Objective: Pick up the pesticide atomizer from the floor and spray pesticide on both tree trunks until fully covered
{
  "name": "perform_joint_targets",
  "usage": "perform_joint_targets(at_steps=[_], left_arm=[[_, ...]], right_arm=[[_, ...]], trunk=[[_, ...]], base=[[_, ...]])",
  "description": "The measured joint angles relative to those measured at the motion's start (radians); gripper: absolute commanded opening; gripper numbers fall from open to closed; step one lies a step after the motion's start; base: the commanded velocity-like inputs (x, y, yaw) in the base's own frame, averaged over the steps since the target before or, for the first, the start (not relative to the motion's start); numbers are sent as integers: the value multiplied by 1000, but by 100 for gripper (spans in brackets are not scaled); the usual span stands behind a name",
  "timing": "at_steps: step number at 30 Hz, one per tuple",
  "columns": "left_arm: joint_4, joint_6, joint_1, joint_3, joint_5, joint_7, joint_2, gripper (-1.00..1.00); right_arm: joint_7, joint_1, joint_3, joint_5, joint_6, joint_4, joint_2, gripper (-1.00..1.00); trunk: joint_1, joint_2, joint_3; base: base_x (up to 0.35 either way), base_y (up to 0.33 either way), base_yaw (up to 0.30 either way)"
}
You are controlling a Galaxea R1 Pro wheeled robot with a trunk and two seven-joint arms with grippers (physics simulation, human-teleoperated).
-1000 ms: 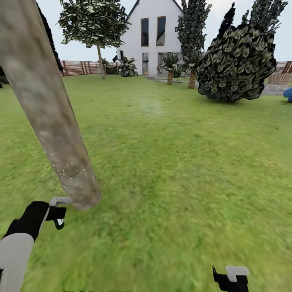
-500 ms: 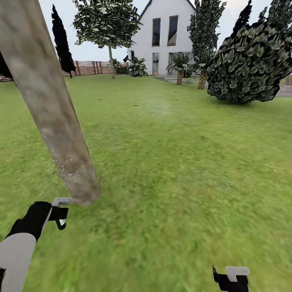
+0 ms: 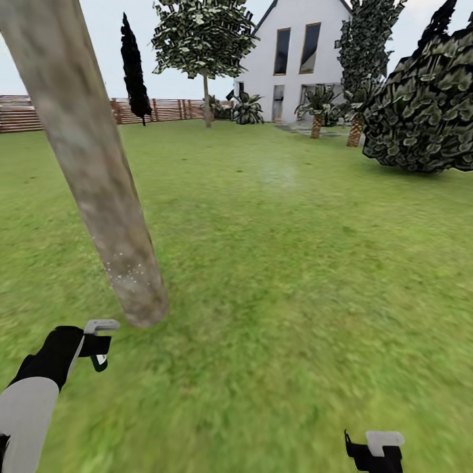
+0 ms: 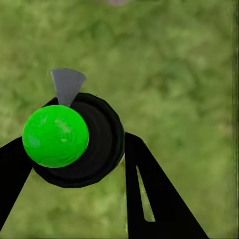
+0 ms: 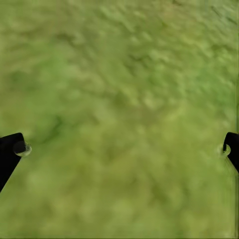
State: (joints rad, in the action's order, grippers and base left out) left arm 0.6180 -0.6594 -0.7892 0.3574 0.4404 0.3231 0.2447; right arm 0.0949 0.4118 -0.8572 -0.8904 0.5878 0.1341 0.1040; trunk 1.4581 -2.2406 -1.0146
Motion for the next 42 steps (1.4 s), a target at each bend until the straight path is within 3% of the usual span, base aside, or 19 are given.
perform_joint_targets(at_steps=[15,34,42], left_arm=[[3,2,0,9,0,0,-12,-100],[2,4,0,11,0,0,-24,-100],[2,6,0,9,0,0,-25,-100]], right_arm=[[-2,0,0,0,0,0,0,100],[-2,0,0,-1,0,0,0,100],[-2,0,0,-1,0,0,0,100]], trunk=[[0,0,0],[0,0,0],[0,0,0]], base=[[156,-262,11],[181,-241,266],[239,-177,42]])
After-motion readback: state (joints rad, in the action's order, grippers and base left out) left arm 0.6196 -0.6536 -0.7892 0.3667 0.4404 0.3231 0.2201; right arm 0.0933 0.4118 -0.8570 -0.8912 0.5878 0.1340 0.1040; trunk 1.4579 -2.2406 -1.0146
